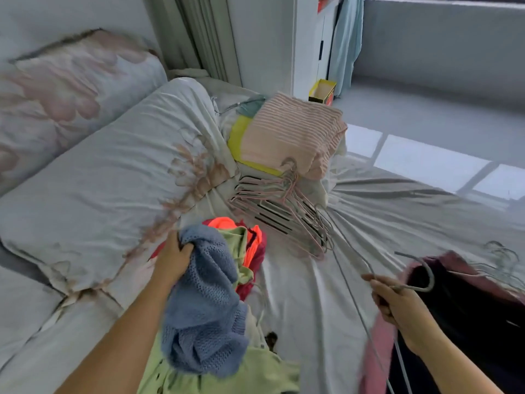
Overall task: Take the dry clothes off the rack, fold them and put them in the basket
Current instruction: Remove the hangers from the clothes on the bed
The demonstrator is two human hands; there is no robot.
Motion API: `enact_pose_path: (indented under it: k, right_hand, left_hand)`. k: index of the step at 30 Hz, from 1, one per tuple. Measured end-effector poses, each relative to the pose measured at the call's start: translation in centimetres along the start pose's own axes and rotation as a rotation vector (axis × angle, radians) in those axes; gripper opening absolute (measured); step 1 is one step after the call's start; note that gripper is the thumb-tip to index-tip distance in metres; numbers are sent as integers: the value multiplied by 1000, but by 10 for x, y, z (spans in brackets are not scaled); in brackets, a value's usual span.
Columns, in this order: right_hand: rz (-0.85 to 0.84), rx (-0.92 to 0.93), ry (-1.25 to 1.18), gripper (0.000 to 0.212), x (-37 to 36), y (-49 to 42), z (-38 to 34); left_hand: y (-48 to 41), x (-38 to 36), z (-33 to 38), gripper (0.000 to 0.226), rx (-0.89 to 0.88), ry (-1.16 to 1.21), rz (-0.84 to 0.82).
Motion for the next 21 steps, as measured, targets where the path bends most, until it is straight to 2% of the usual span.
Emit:
enact_pose_path:
  k: [2, 4, 7, 9, 11, 14, 18, 21]
  right_hand:
    - [19, -12, 46, 20, -21, -19, 3]
    - [18, -23, 110, 20, -40, -39, 5]
    - [3, -31, 244, 20, -66, -73, 7]
    - [21, 3, 337, 16, -83, -98, 3]
    - [34, 36, 429, 11, -101, -126, -6]
    - [41, 44, 483, 16, -130, -174, -5]
    - [76, 95, 560, 12, -166, -233, -7]
    - [47, 130, 579, 20, -197, -273, -14]
  left_hand:
    - [-28, -21, -22, 48, 26, -71, -28]
    - [-44, -41, -41, 68, 72, -223, -33]
    - [-48, -78, -74, 91, 119, -460, -259]
    - [-44, -99, -97, 96, 157, -584, -420]
    - [-43, -113, -113, 100, 184, -679, -494]
    - [-51, -129, -123, 100, 152, -793, -559]
    - [-71, -143, -140, 101, 106, -843, -612]
    - [-80, -153, -154, 104, 92, -865, -661]
Point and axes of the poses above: each hand's wrist, its own y-axis away from the middle knuckle, its own x-axis out of the back of the hand, z = x × y, the point moved 3 cm from there along -y, towards the middle knuckle, and after that the axes turned 4 degrees about y, right-handed, at the moved point
